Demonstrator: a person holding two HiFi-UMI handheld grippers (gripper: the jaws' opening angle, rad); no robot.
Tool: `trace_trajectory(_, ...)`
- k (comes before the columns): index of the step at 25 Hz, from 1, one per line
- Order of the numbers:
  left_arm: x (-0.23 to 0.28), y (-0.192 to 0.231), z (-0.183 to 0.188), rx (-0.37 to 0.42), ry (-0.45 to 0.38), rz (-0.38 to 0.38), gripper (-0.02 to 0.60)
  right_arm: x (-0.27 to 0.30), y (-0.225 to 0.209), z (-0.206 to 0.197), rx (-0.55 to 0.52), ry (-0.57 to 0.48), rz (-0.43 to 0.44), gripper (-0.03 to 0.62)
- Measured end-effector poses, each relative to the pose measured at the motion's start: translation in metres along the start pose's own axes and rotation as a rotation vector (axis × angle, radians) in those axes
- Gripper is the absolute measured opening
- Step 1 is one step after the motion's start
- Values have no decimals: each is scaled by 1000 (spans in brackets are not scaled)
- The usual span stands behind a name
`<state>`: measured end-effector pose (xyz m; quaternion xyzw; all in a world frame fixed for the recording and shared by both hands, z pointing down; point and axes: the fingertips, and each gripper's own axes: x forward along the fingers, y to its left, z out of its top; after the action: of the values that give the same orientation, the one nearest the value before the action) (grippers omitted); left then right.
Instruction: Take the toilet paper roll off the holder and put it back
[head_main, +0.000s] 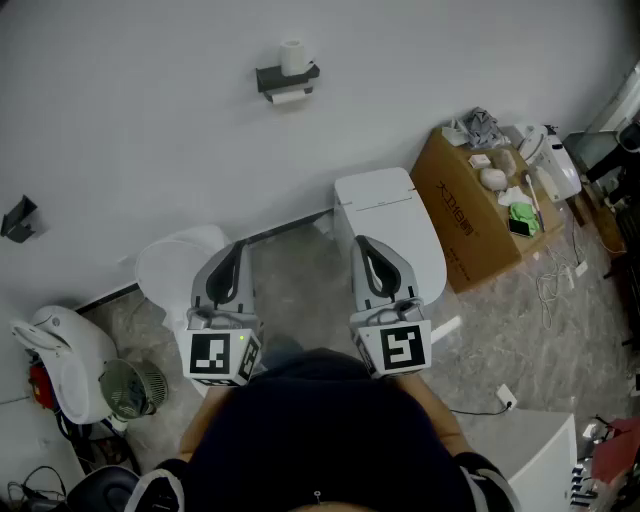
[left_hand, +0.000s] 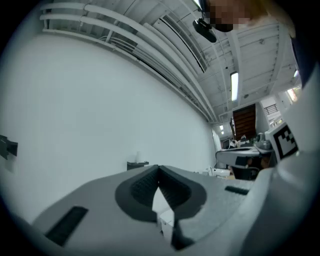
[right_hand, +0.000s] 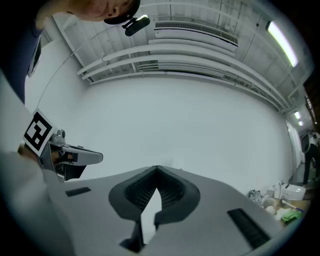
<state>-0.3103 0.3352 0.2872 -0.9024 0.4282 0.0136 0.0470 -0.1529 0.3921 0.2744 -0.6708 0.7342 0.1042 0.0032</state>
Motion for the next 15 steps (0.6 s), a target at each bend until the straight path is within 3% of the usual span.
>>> trace_trajectory(9,17,-20,15,27,-16,-40,2,-2,-19,3,44,-23,-17,17)
trace_trajectory(15,43,-12,25,26,-70,-42,21,20,-26,0,42,-37,-9,17)
